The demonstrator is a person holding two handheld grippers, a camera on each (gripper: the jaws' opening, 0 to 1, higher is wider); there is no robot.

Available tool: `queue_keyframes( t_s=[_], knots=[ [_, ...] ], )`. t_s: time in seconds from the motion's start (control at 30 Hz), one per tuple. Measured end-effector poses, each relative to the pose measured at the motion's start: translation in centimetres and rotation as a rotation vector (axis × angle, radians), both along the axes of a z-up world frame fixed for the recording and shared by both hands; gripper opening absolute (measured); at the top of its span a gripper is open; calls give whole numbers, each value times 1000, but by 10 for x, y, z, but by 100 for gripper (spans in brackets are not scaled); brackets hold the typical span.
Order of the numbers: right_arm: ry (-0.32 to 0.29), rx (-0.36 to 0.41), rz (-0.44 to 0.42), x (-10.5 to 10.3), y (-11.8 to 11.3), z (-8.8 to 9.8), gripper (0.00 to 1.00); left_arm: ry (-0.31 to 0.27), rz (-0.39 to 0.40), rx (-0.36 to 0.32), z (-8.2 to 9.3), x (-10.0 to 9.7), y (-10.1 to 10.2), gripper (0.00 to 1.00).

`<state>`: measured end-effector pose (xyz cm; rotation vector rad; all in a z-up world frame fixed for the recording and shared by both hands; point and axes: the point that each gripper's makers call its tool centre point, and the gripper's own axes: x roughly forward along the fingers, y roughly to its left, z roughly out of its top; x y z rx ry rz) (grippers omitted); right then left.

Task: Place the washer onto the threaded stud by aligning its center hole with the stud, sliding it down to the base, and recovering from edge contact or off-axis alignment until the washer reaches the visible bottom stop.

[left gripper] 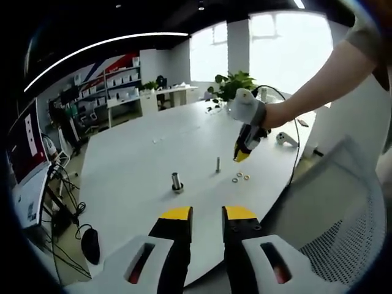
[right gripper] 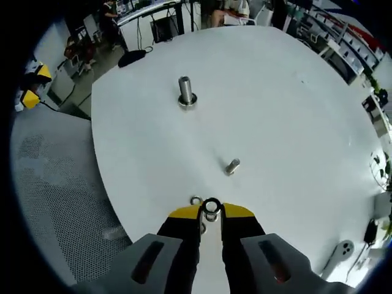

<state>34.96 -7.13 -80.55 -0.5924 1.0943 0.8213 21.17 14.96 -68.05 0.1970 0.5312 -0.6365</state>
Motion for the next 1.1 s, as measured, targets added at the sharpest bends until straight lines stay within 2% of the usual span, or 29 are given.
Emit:
queue_keyframes(
  t_s=[0.13,0.27,0.6,1.1],
  knots=[
    [-6,5,-21,10,-5,2,13,4,6,2,-1,1,1,17],
    [-12,33,-38,19,0,5,14,3,0,4,-1,0,0,17],
    [-29,33,20,35,23,5,14,8,-3,5,-2,0,0,17],
    [-34,-32,92,42,26,-8,14,10,4,10,-3,0,2,17]
  ],
)
